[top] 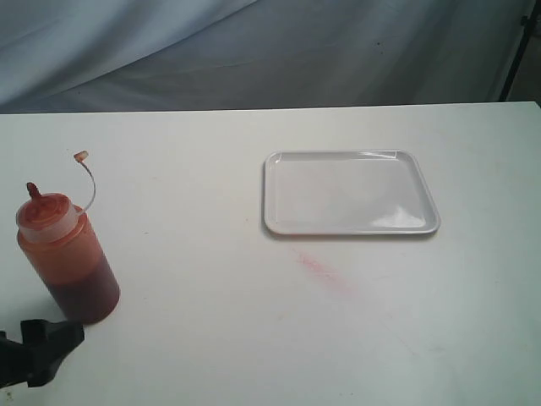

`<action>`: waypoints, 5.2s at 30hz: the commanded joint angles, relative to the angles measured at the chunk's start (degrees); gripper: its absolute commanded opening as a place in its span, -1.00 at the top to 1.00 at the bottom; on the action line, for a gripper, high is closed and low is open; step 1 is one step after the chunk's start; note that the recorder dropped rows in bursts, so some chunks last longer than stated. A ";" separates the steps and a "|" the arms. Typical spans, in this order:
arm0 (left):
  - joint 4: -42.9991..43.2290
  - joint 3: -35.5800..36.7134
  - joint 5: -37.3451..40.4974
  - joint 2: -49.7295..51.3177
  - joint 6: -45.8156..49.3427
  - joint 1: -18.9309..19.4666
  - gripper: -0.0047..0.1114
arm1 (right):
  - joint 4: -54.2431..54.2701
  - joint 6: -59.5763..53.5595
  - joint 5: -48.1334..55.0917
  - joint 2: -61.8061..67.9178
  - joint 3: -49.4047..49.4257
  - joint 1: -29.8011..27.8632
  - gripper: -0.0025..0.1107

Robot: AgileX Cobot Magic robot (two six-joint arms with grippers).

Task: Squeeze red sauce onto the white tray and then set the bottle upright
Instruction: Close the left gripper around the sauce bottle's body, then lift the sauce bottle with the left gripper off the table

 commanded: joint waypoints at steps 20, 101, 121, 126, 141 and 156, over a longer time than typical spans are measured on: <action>-27.58 -3.69 -17.55 23.69 43.44 -0.35 -0.72 | -0.49 0.24 -0.54 -0.15 0.16 -0.39 -0.90; -40.96 -9.70 -34.88 41.82 59.79 -0.35 -0.88 | -0.49 0.24 -0.54 -0.15 0.16 -0.39 -0.90; -37.80 -14.42 -41.12 52.90 66.62 -0.35 -0.88 | -0.49 0.24 -0.54 -0.15 0.16 -0.39 -0.90; -37.68 -15.76 -40.75 53.00 67.10 -0.35 -0.88 | -0.49 0.24 -0.54 -0.15 0.16 -0.39 -0.90; -38.32 -15.76 -40.98 53.00 68.65 -0.35 -0.88 | -0.49 0.24 -0.54 -0.15 0.16 -0.39 -0.90; -37.80 -18.04 -43.25 53.00 68.65 -0.35 -0.78 | -0.49 0.24 -0.54 -0.15 0.16 -0.39 -0.90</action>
